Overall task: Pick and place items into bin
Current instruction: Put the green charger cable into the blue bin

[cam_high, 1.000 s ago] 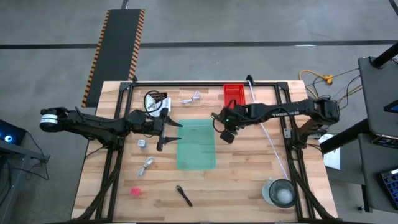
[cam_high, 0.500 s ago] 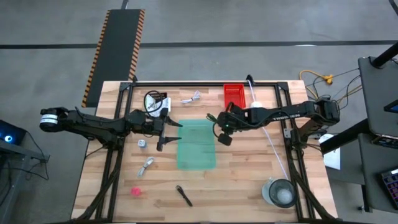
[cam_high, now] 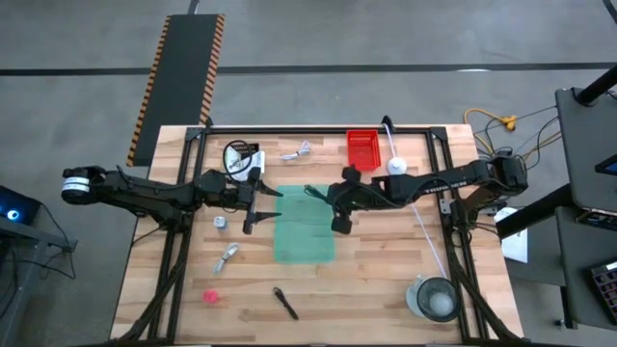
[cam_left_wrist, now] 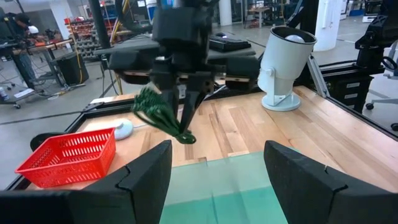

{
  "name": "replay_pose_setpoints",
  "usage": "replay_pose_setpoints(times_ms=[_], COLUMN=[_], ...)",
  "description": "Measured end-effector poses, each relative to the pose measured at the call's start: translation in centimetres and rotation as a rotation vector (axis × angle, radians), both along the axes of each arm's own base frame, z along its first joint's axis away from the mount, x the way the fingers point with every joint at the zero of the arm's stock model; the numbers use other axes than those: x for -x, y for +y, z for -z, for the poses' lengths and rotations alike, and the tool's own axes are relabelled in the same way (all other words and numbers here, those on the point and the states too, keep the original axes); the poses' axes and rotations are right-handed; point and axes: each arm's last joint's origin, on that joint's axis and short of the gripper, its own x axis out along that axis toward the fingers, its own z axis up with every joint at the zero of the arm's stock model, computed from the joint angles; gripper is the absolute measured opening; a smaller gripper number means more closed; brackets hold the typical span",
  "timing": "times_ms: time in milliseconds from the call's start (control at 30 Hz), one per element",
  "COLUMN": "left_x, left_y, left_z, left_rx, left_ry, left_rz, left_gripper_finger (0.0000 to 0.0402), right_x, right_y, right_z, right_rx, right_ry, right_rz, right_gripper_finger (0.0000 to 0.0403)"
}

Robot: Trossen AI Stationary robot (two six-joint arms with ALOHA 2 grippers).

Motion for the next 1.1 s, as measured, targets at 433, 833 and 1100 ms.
replay_pose_setpoints(times_ms=[433, 833, 1100], left_x=[0.0, -0.5, -1.9], left_y=[0.0, 0.0, 0.2], left_z=[0.0, 0.3, 0.6], left_rx=[-0.003, -0.007, -0.015], left_ry=[0.0, -0.015, -0.109], left_rz=[0.0, 0.0, 0.0], left_gripper_finger=[0.0238, 0.0238, 0.0238], right_x=[-0.6, -0.5, -0.2], right_y=[0.8, 1.2, 1.3], right_z=[0.1, 1.4, 2.0], right_rx=[0.015, 0.065, 0.081], right_ry=[-0.142, -0.302, -0.426], right_rz=[-0.065, -0.145, -0.204], right_gripper_finger=[0.0031, 0.0031, 0.0031])
